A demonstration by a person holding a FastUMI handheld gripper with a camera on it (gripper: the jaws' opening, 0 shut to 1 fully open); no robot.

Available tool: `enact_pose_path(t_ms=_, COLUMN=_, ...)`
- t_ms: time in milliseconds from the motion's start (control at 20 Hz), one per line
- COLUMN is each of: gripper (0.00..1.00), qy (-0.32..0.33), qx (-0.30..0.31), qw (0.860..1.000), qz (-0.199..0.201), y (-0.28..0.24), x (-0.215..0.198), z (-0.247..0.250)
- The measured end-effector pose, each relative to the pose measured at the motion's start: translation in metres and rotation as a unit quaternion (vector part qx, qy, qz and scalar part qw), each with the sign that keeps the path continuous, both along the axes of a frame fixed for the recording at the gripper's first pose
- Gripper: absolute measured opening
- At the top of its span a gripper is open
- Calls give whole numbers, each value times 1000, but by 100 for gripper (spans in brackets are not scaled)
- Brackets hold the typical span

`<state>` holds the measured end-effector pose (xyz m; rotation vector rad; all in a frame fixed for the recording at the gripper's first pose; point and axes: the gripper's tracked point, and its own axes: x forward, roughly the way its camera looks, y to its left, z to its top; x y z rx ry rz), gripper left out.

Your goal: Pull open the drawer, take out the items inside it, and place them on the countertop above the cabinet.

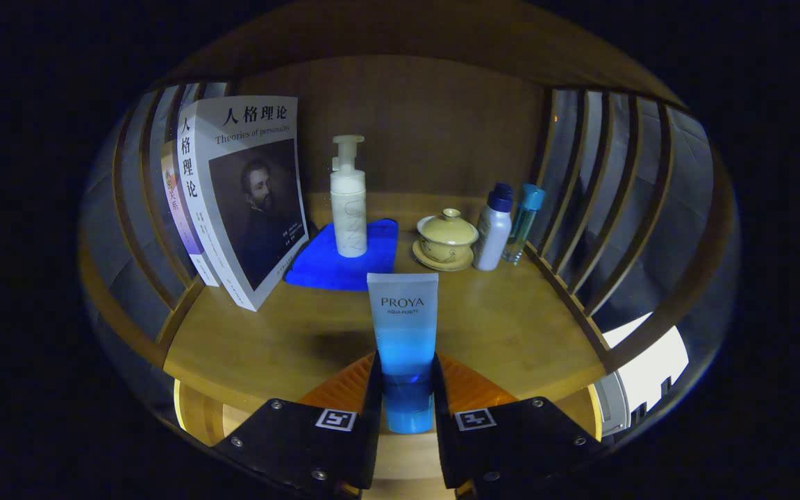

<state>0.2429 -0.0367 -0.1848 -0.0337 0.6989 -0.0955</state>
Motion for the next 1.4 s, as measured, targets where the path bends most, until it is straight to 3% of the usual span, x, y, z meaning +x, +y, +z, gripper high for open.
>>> enact_pose_path(t_ms=450, gripper=39, qy=16, qx=-12, qw=999, qz=33, y=11, x=13, z=-26)
enact_pose_path(t_ms=850, gripper=48, qy=26, qx=4, qw=999, qz=45, y=13, x=16, z=-42)
enact_pose_path(t_ms=1050, gripper=60, qy=-10, qx=49, qw=998, qz=33, y=20, x=17, z=-32)
enact_pose_path(t_ms=1200, gripper=95, qy=-59, qx=83, qw=994, qz=27, y=22, x=9, z=-2)
enact_pose_path(t_ms=1400, gripper=94, qy=-129, qx=95, qw=987, qz=18, y=21, x=-21, z=47)
